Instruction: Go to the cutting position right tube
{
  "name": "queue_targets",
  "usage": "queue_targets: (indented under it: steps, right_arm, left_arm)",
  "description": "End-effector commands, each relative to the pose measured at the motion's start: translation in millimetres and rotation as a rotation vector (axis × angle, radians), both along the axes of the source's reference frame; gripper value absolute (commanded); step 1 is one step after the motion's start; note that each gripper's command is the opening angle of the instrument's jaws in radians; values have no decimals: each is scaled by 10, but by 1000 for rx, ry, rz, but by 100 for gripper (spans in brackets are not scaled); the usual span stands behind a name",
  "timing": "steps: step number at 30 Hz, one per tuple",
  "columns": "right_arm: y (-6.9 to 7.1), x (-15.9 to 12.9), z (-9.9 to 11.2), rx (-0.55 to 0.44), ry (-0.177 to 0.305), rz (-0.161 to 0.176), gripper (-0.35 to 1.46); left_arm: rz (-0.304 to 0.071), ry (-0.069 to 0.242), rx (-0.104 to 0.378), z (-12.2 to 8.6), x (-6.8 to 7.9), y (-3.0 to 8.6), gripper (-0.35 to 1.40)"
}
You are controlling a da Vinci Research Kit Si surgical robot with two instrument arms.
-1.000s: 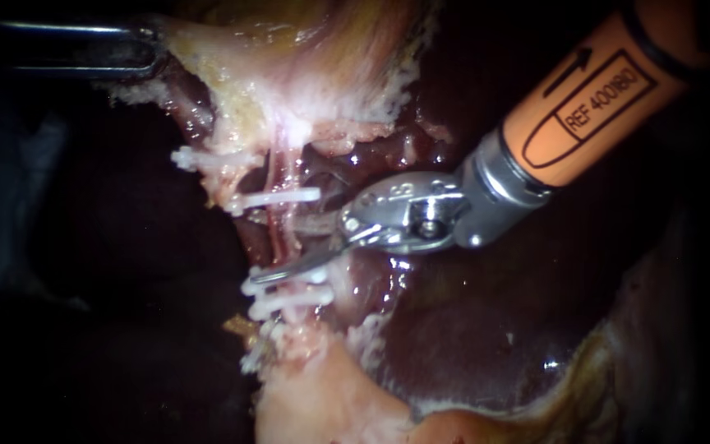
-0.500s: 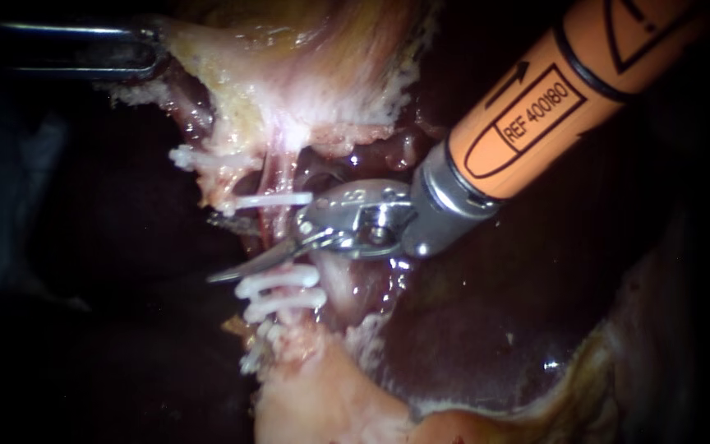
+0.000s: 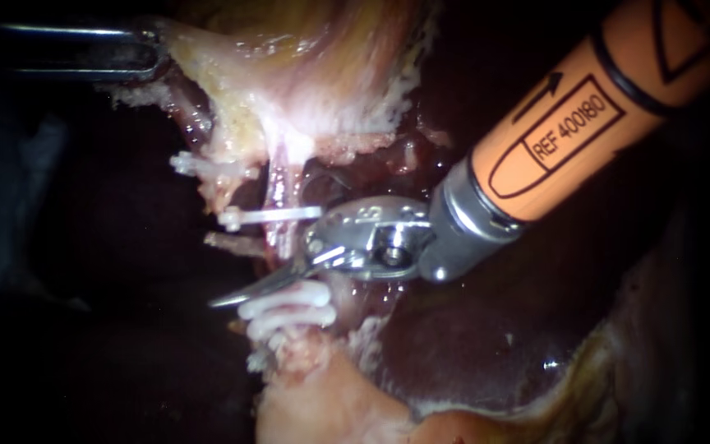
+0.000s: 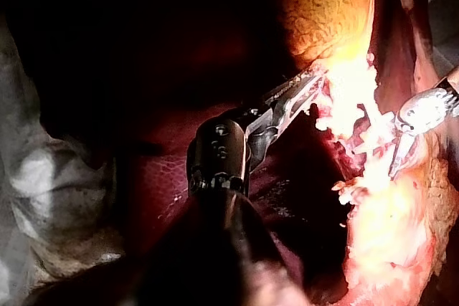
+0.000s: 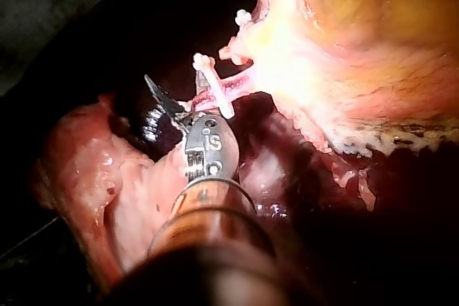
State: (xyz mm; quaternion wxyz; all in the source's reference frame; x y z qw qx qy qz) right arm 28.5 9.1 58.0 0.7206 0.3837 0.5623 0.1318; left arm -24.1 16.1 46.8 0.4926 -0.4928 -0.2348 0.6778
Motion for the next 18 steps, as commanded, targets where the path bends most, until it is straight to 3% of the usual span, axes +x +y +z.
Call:
queue_targets:
  steps: [1,6,18]
  right_arm:
    - [1,-1,-5,2,5,4,121]
    - [5,-7,-21,12,15,12,121]
    - [6,-10,-20,13,17,13,121]
  left_arm:
    - [0,0,0,0,0,0,-35]
    - [0,0,0,0,0,0,-35]
    - [0,0,0,0,0,0,-35]
